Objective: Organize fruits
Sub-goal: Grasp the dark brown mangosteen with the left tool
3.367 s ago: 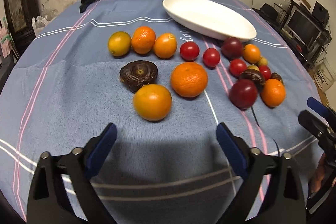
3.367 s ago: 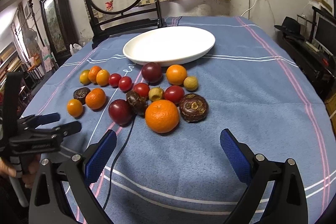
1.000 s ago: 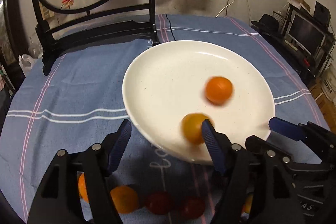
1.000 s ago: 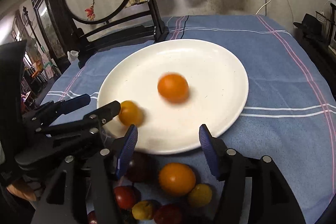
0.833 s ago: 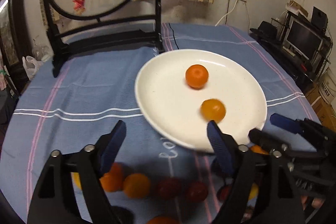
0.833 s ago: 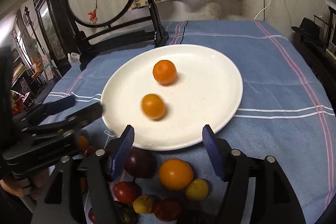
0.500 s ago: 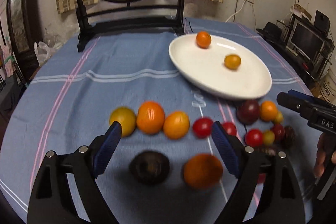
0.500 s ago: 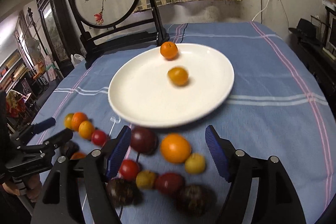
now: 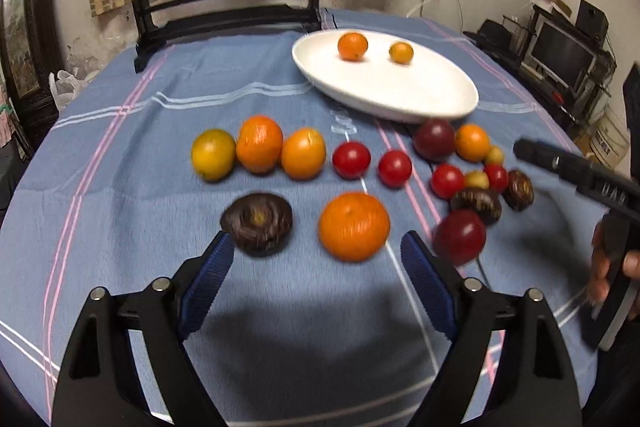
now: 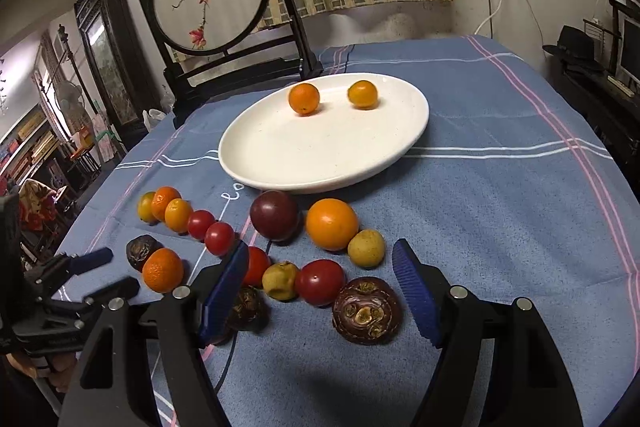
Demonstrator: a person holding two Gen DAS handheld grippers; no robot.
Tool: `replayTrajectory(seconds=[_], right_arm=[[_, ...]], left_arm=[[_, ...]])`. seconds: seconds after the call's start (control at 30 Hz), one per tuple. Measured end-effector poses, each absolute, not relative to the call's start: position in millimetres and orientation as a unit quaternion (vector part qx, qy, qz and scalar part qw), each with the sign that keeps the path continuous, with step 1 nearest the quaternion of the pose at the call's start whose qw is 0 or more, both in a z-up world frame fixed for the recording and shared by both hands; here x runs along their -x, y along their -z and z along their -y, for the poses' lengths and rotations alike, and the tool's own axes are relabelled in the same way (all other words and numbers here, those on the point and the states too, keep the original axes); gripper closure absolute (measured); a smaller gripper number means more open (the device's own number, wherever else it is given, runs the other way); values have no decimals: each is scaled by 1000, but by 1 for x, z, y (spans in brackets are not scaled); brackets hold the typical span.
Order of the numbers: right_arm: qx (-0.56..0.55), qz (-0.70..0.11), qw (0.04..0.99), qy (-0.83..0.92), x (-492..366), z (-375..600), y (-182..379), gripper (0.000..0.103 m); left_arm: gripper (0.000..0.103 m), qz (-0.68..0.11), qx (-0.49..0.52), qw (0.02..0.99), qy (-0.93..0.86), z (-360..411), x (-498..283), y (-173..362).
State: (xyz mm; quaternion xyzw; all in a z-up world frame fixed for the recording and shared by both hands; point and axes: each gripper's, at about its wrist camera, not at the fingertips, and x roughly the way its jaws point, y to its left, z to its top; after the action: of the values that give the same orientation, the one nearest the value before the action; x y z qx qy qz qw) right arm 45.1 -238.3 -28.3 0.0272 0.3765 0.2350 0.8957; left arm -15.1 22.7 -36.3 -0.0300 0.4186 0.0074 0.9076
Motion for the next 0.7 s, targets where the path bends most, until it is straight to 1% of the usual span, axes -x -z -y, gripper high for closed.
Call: replayTrajectory(seconds=[0.07, 0.13, 0.2, 0.27, 0.57, 0.6, 0.63, 0.67, 0.7], right_arm=[[-22, -371, 897, -241, -41, 237, 26, 27], [-18, -365, 898, -245, -38, 236, 24, 20], [-17, -358, 900, -248, -35, 236, 22, 20], [-14, -355, 900, -253, -32, 235, 21, 20], [-13, -353, 899, -258, -30, 236, 19, 20], [-13, -353, 899, -258, -30, 236, 20, 20], [-13, -354, 899, -257, -30, 235, 20, 20], [-12, -355, 899, -257, -31, 235, 20, 20], [-11, -356, 899, -257, -31, 235, 21, 20]], left_arm=[[24, -428, 27, 903, -7, -27, 17, 42], [28, -434, 29, 900, -14, -32, 17, 46], [37, -445, 32, 895, -23, -41, 14, 51], [41, -452, 39, 890, -31, -48, 9, 55], [41, -476, 33, 876, -72, -58, -28, 63], [43, -476, 33, 876, -76, -58, -31, 62], [47, -474, 30, 877, -78, -56, -34, 62], [58, -471, 25, 879, -74, -54, -36, 61], [58, -468, 12, 881, -74, -49, -38, 62]])
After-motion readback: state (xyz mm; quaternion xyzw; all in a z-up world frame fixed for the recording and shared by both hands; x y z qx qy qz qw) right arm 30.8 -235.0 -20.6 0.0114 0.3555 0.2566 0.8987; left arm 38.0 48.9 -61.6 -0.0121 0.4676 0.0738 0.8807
